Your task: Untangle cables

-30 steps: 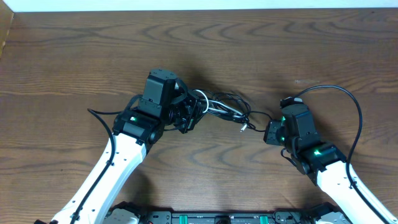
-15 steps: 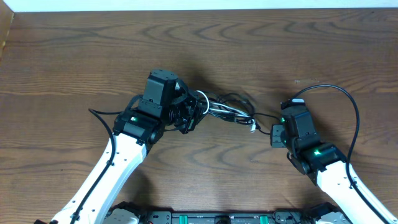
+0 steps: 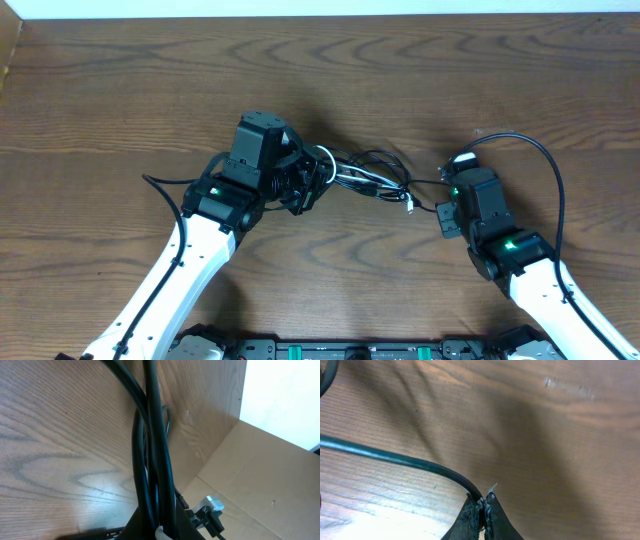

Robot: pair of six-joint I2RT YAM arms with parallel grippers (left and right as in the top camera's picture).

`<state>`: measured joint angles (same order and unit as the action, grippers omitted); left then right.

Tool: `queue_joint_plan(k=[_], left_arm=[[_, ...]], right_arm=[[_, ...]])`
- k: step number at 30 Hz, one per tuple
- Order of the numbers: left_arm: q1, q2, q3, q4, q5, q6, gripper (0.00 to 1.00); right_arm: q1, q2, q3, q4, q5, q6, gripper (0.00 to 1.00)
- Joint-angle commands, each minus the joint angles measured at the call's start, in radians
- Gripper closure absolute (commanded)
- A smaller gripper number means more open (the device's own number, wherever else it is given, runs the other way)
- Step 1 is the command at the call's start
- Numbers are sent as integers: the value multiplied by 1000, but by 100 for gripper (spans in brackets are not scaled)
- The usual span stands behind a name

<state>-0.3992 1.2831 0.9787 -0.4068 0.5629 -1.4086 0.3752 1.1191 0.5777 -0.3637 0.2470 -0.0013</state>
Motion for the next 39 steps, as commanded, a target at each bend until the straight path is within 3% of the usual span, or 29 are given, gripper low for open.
queue_joint_plan(k=[1,15,23,29,34,39], left_arm=[[17,-10,34,5,-33,24,92],[25,-10,34,5,-51,24,92],[66,-10,34,6,-92,24,92],[68,-10,34,5,-73,56,92],[66,-10,34,-41,-74,119,92],[66,-10,34,-109,-74,164,92]], right_arm=[[-7,7,2,32,91,-184,99],[-7,7,2,50,91,-534,99],[-7,7,2,43,14,-607,99],[-8,7,2,96,9,-558,99],[-8,7,2,254,31,-359,99],[-8,7,2,400,32,-325,99]])
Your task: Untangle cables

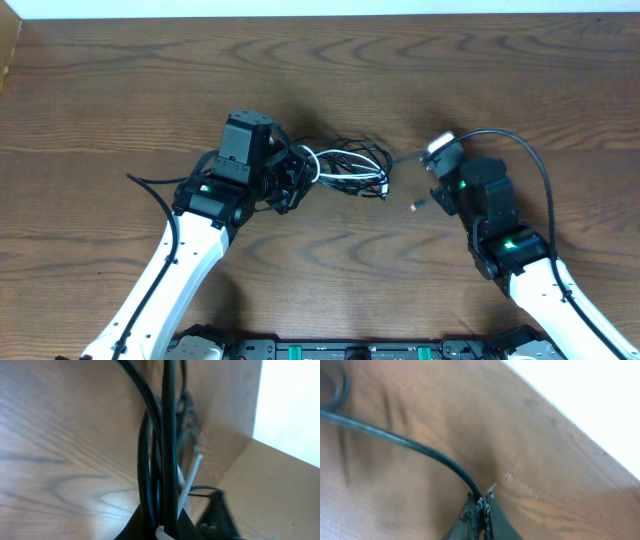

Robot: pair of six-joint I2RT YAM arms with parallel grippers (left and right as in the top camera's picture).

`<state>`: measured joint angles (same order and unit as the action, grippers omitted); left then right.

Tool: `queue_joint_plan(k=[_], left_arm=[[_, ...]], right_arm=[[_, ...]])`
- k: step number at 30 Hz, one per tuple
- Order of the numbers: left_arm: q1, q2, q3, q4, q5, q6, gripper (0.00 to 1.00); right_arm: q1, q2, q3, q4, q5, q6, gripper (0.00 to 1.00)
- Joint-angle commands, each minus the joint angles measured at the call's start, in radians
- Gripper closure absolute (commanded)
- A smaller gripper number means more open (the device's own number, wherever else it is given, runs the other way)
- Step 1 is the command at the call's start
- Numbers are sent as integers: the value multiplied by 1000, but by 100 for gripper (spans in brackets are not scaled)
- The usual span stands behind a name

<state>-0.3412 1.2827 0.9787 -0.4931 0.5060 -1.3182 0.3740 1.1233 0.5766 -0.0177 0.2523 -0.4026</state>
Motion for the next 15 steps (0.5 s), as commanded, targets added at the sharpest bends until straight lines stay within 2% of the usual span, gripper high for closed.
queue_joint_plan(k=[1,3,7,15], left_arm=[[8,-9,34,-25,-17,114,92],[8,-9,34,-30,-17,224,92],[8,-9,34,-30,-16,344,92],[8,-9,34,-24,-18,566,92]], right_arm=[[-7,3,3,90,28,77,99],[-7,3,3,163,34,77,99],[-7,3,3,237,33,77,99],[-6,3,3,242,26,92,99]])
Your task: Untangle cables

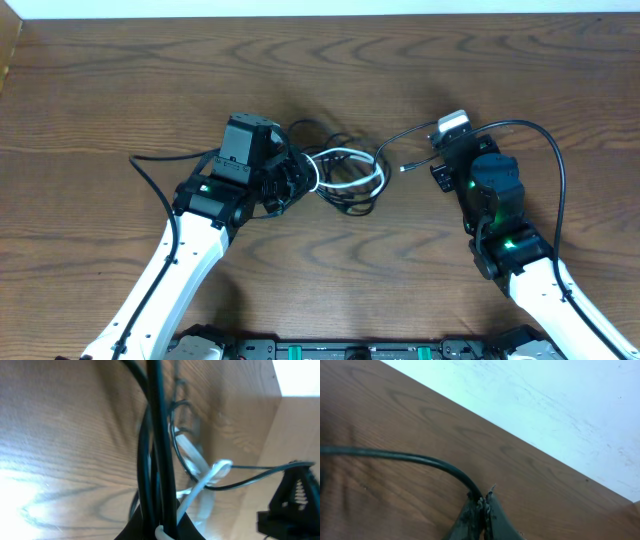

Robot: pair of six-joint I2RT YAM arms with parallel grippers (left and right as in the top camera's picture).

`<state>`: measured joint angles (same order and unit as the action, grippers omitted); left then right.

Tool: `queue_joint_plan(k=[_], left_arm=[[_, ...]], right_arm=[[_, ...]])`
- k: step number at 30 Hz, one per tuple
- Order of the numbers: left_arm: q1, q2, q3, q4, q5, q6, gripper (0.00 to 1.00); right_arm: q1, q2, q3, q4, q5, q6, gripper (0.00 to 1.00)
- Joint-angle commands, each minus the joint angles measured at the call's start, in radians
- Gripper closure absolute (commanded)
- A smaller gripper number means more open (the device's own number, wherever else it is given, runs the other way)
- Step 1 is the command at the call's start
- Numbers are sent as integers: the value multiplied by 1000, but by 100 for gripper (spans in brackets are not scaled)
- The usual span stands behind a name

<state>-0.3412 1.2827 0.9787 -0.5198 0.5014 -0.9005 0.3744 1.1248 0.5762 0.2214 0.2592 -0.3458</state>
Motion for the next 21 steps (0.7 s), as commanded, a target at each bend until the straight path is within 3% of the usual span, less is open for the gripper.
queue_joint_plan(k=[1,11,21], left_arm=[[8,-9,34,4,-13,159,92],[8,-9,34,5,-24,278,92],[8,-9,34,-22,-190,282,92]], right_arm=[[-6,1,3,3,19,40,99],[-8,1,3,3,37,78,99],[-40,1,3,-49,115,390,96]])
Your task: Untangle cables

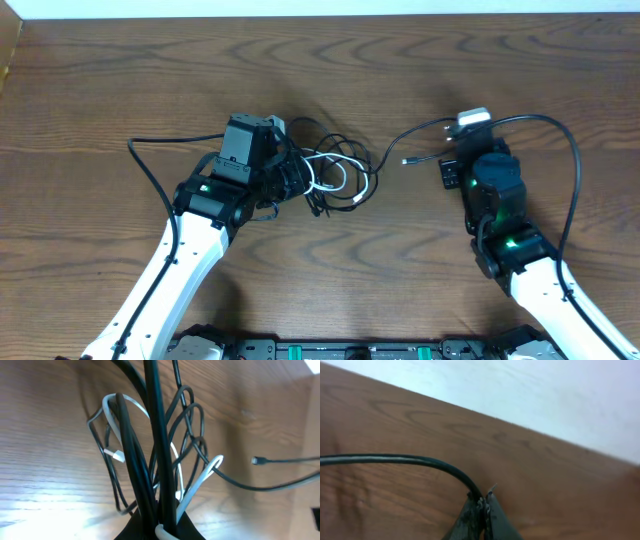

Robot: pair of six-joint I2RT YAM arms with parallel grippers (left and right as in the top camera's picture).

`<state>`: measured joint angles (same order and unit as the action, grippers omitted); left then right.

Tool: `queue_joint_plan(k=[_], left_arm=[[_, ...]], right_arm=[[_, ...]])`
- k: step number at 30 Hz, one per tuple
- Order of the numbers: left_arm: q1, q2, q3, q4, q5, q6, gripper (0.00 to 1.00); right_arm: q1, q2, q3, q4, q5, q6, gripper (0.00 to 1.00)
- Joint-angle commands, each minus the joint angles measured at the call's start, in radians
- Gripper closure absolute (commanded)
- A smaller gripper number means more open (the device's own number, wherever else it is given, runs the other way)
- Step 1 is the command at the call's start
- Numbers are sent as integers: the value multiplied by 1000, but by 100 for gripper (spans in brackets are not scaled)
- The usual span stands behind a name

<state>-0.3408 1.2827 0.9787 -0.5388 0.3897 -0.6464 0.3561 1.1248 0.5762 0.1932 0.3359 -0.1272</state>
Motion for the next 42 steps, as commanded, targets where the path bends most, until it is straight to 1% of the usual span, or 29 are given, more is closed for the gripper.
queue_joint_plan(k=[1,2,5,6,9,10,11,12,14,17,21,24,26,27,31,34,36,38,39,42], left_arm=[[8,-9,34,-2,-79,34,92],[8,-9,34,-2,-86,34,92],[8,-9,34,1,-89,48,92],[8,-9,34,2,-89,52,93],[8,-9,34,3,-89,52,92],[8,-9,34,5,-88,57,92],[8,-9,34,6,-85,72,92],[8,-9,34,6,-85,82,92],[8,-9,34,6,-85,108,92],[8,-9,34,11,-85,163,92],[8,-9,34,47,-85,229,92],[8,-9,34,90,-85,271,92],[8,-9,34,119,-85,304,92],[8,-9,34,143,-85,348,92],[8,-9,34,185,-85,430,93],[8,-9,34,208,-85,476,93],[8,-9,34,210,-84,518,92],[8,-9,34,202,-81,566,92],[8,-9,34,192,-24,632,92],[8,-9,34,185,162,744,92]], right_arm=[[-25,1,3,-33,35,186,90],[-29,1,3,-47,22,186,83],[-29,1,3,-76,-16,186,57],[-29,1,3,-92,-40,186,47],[-29,1,3,-104,-84,185,25],[-29,1,3,-105,-97,186,16],[-29,1,3,-105,-112,186,4],[-29,1,3,-104,-131,186,1],[-29,1,3,-104,-175,186,1],[-29,1,3,-111,-299,180,1],[-29,1,3,-148,-530,101,1],[-29,1,3,-199,-709,38,1],[-29,1,3,-229,-766,36,1],[-29,1,3,-266,-826,36,1],[-29,1,3,-339,-944,12,1],[-29,1,3,-338,-947,10,1],[-29,1,3,-314,-905,15,1],[-29,1,3,-275,-834,63,1],[-29,1,3,-229,-759,124,1],[-29,1,3,-158,-677,230,1]])
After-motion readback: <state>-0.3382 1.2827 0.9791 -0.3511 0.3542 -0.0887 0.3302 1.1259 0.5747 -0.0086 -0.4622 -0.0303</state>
